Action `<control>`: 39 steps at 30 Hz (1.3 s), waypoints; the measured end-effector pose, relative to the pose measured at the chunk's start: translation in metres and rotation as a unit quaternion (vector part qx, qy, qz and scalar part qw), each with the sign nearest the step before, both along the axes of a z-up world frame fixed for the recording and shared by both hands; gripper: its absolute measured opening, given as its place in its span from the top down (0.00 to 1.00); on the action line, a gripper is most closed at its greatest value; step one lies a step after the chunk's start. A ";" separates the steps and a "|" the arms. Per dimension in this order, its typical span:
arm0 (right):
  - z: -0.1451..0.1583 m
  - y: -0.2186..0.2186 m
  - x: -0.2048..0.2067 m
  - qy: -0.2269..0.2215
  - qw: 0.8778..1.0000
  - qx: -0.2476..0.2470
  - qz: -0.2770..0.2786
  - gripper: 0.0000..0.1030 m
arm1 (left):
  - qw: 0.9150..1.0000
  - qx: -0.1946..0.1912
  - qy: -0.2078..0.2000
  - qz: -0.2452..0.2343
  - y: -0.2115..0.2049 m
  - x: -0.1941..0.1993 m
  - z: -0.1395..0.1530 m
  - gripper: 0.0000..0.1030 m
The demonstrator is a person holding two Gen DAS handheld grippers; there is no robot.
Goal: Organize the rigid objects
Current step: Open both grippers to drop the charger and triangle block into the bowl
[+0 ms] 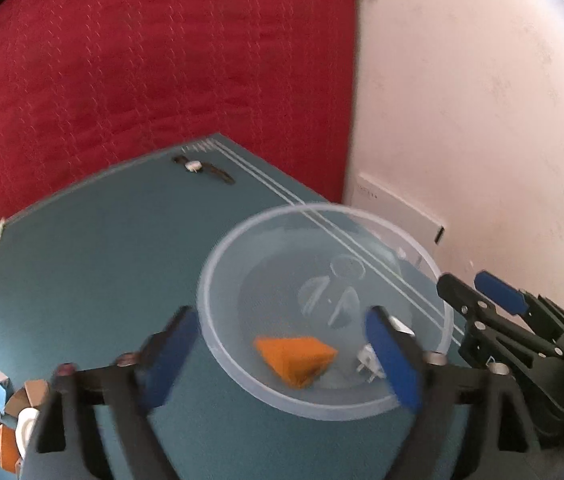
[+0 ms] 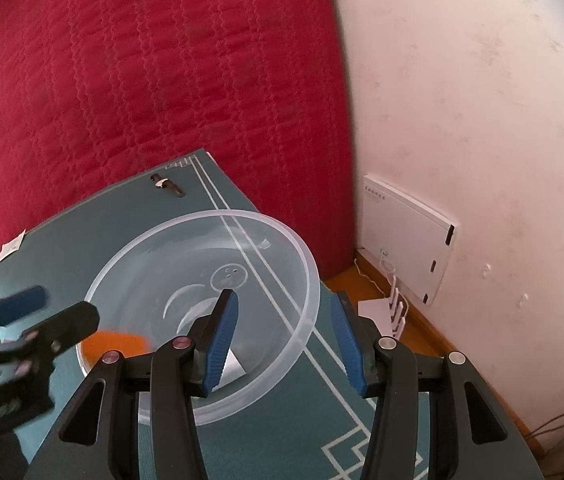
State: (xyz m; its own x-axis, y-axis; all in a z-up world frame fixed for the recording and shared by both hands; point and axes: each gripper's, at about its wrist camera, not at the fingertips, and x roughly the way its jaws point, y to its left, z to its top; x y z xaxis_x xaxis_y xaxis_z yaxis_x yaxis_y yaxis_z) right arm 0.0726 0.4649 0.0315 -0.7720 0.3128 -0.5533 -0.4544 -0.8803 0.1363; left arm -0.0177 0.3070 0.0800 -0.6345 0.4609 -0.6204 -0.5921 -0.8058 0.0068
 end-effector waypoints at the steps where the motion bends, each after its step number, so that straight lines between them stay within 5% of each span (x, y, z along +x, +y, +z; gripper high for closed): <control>1: -0.001 -0.001 0.000 0.001 1.000 0.000 0.000 0.52 | 1.000 -0.001 0.002 -0.001 -0.001 0.001 0.001 0.12; 10: 0.002 -0.008 0.001 0.012 1.000 0.003 0.017 0.47 | 0.999 -0.005 0.013 0.029 -0.016 0.001 0.001 0.01; 39: 0.002 -0.044 -0.001 0.022 0.998 0.024 0.060 0.41 | 0.994 -0.022 0.049 0.099 -0.058 0.010 0.006 0.00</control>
